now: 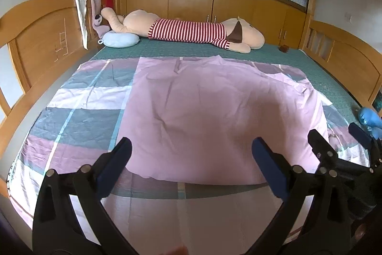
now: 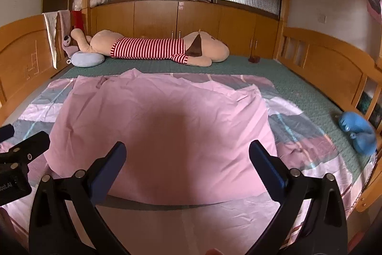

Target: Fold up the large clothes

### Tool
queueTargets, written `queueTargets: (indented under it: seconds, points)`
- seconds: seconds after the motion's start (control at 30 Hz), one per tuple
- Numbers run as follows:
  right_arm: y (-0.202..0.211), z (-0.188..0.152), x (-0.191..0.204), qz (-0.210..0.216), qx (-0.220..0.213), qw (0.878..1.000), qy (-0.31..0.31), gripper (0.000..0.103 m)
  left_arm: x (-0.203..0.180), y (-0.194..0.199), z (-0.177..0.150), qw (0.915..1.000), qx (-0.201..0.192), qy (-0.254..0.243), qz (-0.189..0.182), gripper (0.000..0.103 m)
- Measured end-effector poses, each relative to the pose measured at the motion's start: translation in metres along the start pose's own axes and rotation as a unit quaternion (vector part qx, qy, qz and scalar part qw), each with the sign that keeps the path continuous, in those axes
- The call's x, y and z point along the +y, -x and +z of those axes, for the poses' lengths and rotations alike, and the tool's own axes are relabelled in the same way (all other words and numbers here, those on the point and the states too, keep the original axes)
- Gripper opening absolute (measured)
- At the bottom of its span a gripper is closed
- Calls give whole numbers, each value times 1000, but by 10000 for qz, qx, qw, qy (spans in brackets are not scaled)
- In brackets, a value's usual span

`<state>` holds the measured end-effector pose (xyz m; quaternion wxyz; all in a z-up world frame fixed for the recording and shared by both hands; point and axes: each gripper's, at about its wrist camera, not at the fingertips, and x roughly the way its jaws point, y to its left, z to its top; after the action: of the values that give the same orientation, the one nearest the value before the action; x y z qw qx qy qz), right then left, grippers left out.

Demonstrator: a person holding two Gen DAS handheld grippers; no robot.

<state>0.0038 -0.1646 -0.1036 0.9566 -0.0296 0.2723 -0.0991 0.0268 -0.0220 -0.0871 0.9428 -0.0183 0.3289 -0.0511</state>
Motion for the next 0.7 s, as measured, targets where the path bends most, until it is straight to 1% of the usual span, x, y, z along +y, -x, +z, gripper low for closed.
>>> queueTargets:
  seconds: [0.17,0.7]
  points:
    - [-1,-2,3,7,8,9999,115,102,-5,0,-2,9998,4,-167,135,101]
    - [-5,-3,7,-29,30,9998,169,102,-2,0,-4,9997,26,-205,164,101]
